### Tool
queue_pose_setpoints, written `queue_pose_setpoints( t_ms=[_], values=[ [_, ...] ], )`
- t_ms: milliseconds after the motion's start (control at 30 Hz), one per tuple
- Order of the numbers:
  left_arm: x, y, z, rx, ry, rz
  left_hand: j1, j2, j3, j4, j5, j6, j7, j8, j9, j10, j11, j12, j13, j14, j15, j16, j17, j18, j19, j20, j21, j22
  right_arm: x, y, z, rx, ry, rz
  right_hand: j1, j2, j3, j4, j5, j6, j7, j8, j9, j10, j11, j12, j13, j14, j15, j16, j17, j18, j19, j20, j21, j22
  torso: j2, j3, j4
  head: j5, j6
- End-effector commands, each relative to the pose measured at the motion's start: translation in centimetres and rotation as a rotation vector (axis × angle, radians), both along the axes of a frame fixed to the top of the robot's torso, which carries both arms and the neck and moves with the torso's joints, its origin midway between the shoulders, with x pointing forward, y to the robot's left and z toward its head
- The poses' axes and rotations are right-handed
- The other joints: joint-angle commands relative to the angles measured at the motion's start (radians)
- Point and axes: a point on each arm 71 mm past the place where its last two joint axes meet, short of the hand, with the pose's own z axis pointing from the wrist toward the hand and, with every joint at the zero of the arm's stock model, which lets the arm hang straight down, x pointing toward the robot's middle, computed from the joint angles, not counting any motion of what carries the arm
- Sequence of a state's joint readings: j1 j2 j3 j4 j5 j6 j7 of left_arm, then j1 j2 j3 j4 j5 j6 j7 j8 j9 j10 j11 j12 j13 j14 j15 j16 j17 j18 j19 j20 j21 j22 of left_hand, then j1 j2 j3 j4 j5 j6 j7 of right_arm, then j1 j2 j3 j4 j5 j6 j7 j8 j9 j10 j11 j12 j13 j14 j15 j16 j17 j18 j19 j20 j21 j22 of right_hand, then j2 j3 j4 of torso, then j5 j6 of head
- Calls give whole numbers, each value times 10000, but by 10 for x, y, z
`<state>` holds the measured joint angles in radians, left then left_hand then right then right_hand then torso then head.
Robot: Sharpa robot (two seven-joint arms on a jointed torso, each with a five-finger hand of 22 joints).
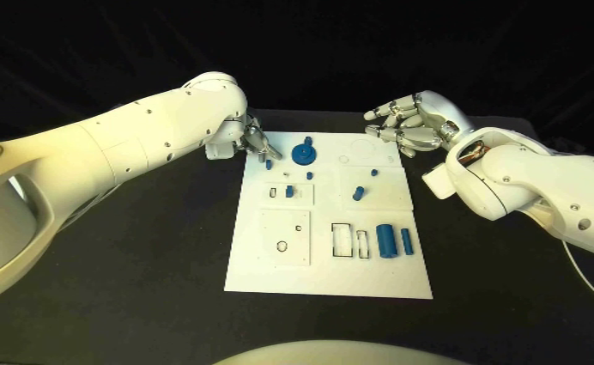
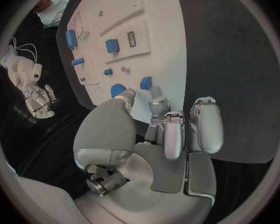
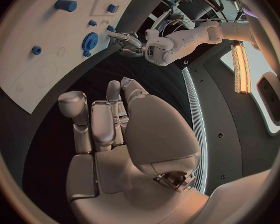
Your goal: Assemble the parts on the task board
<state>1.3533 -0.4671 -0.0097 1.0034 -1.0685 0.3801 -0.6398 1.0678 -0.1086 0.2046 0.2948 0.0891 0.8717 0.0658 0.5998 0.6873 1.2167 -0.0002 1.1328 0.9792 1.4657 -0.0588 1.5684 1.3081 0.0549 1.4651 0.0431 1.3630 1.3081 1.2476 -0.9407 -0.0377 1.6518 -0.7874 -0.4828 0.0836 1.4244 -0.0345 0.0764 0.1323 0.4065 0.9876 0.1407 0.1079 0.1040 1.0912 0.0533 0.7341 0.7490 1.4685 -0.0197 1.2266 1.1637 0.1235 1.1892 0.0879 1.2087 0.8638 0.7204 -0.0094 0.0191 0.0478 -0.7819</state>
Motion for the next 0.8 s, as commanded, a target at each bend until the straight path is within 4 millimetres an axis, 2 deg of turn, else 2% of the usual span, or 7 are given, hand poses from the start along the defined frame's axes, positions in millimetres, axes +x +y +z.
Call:
queue_pose_setpoints(
  t_ms=[33, 367, 800],
  values=[
    [0, -4, 0, -244, -27, -121, -19, -86, 168, -6, 33, -61, 8, 70, 17, -20, -33, 38, 5, 1051, -60, 24, 2627, 20, 144, -2, -36, 340, -1, 3, 0, -61, -40, 215, 77, -11, 48, -14, 26, -4, 51, -62, -14, -79, 6, -48, -16, 106, -22, -34, -8, 142, -36, -22, -52, -10, -5, -1, 5, -7, -12],
    [-1, -4, -2, -205, 158, -225, 161, -187, 1079, -26, 29, -38, -45, 218, 90, 61, -83, 122, 47, 1051, -103, 24, 2627, -7, 202, -38, 61, 475, 0, 4, -1, -80, 0, 233, 76, -13, 64, -15, 52, 0, 52, -60, -13, -76, 6, -50, -26, 108, -21, -33, -5, 141, -30, -22, -51, -4, -7, -3, 5, 26, -27],
    [-3, -3, -4, 16, 516, -330, 189, -252, 1359, -42, 18, -18, -60, 276, 122, 97, -96, 154, 68, 1051, -111, 24, 2627, -13, 212, -46, 76, 505, 0, 5, -1, -88, 34, 252, 70, -8, 84, -10, 76, 6, 53, -58, -13, -68, 7, -49, -37, 113, -21, -23, 10, 141, -26, -22, -52, -4, -4, 4, 5, 36, -48]
  ],
)
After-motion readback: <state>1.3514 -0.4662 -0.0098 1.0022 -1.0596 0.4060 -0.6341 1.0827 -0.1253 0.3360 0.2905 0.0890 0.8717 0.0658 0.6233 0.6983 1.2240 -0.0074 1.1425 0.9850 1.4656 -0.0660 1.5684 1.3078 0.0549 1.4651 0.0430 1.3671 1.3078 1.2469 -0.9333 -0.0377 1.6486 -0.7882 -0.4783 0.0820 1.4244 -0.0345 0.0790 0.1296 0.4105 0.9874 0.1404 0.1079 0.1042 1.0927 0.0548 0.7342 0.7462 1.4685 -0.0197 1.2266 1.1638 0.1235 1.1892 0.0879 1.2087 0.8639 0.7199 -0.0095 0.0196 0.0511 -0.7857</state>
